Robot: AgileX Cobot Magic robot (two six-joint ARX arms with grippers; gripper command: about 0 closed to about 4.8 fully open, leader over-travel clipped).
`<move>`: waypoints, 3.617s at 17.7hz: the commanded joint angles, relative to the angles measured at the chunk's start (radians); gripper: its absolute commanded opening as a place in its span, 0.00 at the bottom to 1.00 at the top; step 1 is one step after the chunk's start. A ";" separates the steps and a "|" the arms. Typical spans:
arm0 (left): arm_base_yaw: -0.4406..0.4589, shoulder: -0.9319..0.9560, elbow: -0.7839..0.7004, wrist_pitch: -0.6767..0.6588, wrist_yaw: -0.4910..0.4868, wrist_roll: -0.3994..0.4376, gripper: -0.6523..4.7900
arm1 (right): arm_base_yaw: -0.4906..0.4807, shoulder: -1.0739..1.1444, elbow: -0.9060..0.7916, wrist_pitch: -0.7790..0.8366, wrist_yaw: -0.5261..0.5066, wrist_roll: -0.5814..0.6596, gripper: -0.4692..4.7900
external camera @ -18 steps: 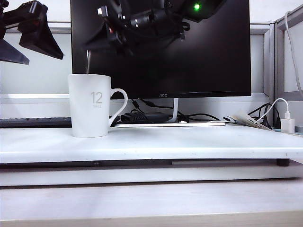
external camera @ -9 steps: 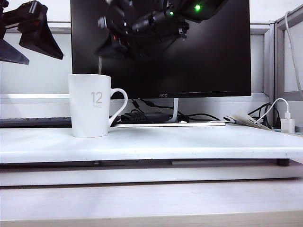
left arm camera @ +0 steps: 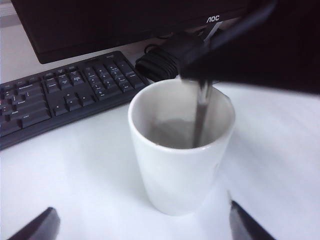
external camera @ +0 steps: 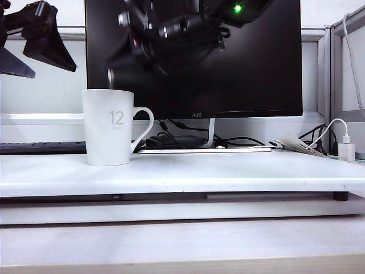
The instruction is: Pick up a spoon and stir the liquid in the cup.
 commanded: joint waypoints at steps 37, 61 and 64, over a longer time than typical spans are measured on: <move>0.001 -0.947 0.010 -0.404 -0.065 -0.051 1.00 | -0.338 -1.283 -0.179 -0.889 0.307 -0.156 0.91; 0.001 -0.938 -0.550 -0.296 -0.082 -0.270 0.16 | -0.336 -1.861 -1.557 -0.193 0.484 0.101 0.09; 0.001 -0.938 -0.550 -0.293 -0.077 -0.274 0.16 | -0.336 -1.862 -1.557 -0.194 0.512 0.102 0.09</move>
